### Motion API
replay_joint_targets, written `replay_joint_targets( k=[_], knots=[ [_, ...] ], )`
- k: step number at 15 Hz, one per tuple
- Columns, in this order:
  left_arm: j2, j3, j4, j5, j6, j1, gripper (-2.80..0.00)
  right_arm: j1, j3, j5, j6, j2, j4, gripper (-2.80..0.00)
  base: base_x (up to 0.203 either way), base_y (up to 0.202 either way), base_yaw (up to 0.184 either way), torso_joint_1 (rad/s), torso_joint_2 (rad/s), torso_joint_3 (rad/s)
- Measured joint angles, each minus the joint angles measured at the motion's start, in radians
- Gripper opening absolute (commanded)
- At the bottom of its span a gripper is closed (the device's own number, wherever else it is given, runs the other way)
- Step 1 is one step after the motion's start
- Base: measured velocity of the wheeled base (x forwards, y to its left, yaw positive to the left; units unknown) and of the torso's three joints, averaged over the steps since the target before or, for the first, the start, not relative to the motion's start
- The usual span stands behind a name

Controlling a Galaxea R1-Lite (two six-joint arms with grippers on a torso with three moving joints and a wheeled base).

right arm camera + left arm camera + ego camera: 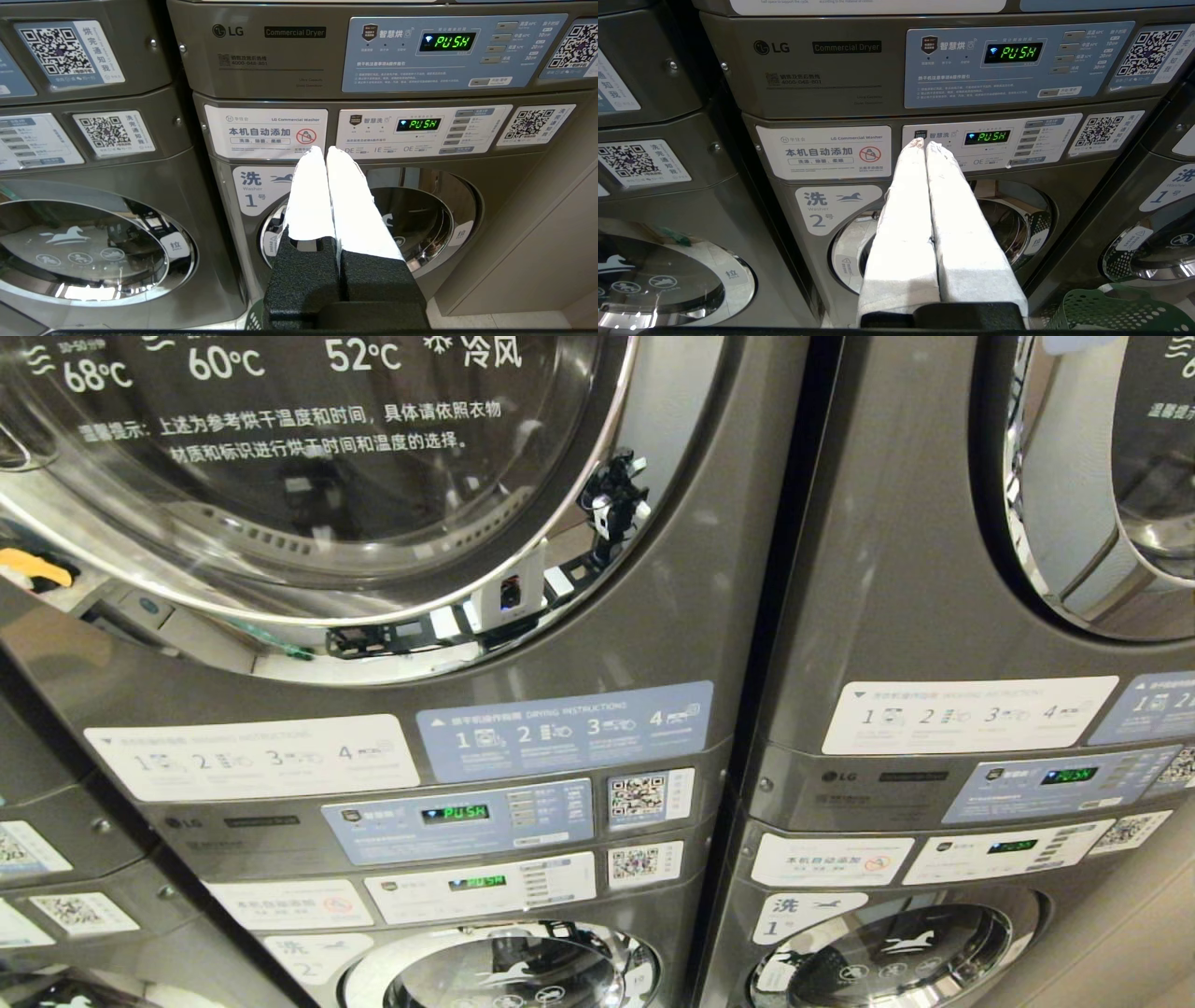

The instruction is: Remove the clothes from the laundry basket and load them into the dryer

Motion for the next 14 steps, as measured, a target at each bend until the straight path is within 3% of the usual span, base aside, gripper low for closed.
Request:
replay_joint_targets(
  k=[14],
  knots=[
    [0.0,0.0,0.0,0.0,0.0,0.0,-2.8,0.0,0.0,0.0,0.0,0.0,0.0,-2.8,0.0,0.0,0.0,0.0,0.0,0.0]
  ],
)
